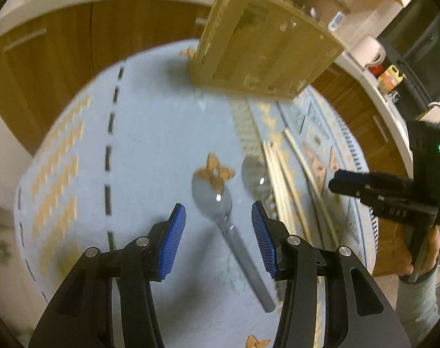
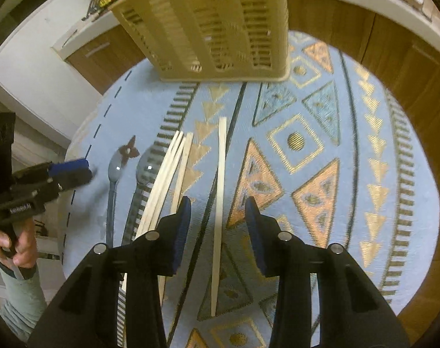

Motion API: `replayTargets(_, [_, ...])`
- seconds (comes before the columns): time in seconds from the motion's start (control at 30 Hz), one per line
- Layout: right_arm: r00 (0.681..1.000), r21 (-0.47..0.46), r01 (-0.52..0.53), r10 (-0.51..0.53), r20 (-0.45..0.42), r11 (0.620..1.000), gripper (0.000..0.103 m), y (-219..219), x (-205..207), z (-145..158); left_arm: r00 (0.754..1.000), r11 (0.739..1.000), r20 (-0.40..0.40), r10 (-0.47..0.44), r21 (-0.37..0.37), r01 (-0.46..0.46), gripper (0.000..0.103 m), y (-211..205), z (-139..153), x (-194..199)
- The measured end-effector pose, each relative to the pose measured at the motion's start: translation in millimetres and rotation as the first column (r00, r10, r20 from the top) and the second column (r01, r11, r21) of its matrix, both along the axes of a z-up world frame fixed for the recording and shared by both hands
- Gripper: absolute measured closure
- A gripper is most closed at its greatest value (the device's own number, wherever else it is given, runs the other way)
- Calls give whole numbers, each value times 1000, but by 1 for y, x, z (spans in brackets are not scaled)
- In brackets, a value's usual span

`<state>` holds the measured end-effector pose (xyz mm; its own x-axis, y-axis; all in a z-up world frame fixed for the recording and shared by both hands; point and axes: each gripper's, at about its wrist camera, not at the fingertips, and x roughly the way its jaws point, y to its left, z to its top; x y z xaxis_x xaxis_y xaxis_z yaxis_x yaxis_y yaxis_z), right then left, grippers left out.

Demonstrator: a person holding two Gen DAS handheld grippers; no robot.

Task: Organize utensils
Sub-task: 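Move both tools back down toward the remaining utensils on the table, then grasp the clear spoon with brown bow with the left tool while the right tool grasps a wooden chopstick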

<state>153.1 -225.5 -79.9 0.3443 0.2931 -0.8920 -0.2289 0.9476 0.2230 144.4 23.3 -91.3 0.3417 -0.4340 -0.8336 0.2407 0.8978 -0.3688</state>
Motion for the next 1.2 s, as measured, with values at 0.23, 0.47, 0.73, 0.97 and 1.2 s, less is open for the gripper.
replayTargets(0.23, [999, -23, -1, 1, -34, 1000, 75, 4, 10, -12, 999, 994, -26, -25, 109, 27, 61, -25, -18, -1])
replayTargets(0.47, [999, -61, -10, 8, -38, 998, 75, 16, 16, -13, 995, 943, 63, -76, 327, 52, 62, -60, -18, -13])
replayTargets(0.73, [999, -154, -25, 19, -40, 988, 87, 41, 23, -23, 987, 924, 89, -130, 372, 88, 90, -66, -16, -15])
replayTargets(0.97, [999, -157, -28, 21, -44, 987, 99, 47, 26, -26, 981, 950, 46, -190, 261, 172, 93, -44, -15, -8])
replayTargets(1.2, [998, -165, 1, -10, -54, 986, 99, 28, 24, -22, 976, 944, -11, -218, 251, 214, 91, -44, -14, -1])
